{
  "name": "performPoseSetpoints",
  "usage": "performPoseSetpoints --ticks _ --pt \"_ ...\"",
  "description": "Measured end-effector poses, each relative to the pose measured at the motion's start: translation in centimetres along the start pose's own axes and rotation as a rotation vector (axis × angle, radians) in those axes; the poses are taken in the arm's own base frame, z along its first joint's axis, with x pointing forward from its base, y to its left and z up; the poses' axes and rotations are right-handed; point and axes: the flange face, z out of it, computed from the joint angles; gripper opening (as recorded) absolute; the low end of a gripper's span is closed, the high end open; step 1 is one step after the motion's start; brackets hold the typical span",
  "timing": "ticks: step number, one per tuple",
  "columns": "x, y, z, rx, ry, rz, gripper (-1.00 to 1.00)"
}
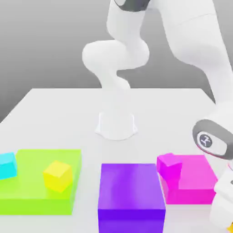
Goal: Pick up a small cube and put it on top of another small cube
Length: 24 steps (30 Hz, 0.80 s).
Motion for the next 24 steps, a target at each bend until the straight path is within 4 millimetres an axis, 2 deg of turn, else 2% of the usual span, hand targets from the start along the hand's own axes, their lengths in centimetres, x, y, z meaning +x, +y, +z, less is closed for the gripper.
performPoseSetpoints --ticks 2,6,15,21,22,24 --pt "-0.3 0.6 -2.4 -0.009 0.004 -0.025 -1.0" --pt "-1.7 3.5 -5.7 -0.047 0.021 -0.15 -1.0" --pt "-6.1 10.6 -11.5 -0.073 0.021 -0.424 -1.0" --pt "-10.3 14.7 -13.7 -0.025 0.003 -0.614 -1.0" --pt "-10.9 15.2 -13.7 -0.013 0.0 -0.644 -1.0" --pt "-11.3 15.6 -12.2 -0.002 -0.002 -0.666 -1.0"
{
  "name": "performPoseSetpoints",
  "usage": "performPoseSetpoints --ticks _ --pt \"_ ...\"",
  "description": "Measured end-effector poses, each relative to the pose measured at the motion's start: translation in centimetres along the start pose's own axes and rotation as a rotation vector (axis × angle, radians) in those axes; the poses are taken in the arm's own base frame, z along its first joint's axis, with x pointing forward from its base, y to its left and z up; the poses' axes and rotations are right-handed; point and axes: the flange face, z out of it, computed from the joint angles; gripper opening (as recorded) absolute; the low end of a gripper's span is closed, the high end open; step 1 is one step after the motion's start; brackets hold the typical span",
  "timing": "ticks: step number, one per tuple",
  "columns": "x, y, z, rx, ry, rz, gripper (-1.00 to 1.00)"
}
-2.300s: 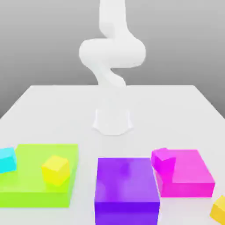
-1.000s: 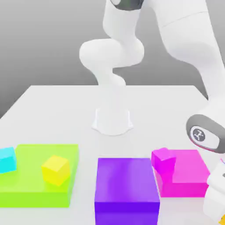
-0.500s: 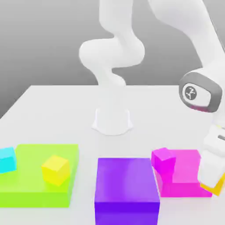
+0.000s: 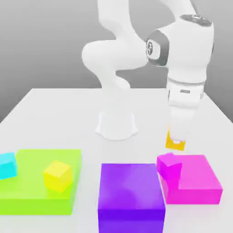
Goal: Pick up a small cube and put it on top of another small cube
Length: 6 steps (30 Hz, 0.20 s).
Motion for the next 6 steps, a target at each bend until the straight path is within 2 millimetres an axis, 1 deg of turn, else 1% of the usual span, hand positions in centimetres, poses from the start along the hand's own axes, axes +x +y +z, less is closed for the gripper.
performPoseSetpoints --ticks 3,4,6 --pt "-0.2 0.0 3.3 0.001 0.0 -0.006 -1.0" --pt "-0.3 0.0 4.3 0.001 0.0 -0.007 1.0" --pt "-0.3 0.0 4.3 0.001 0.0 -0.007 1.0"
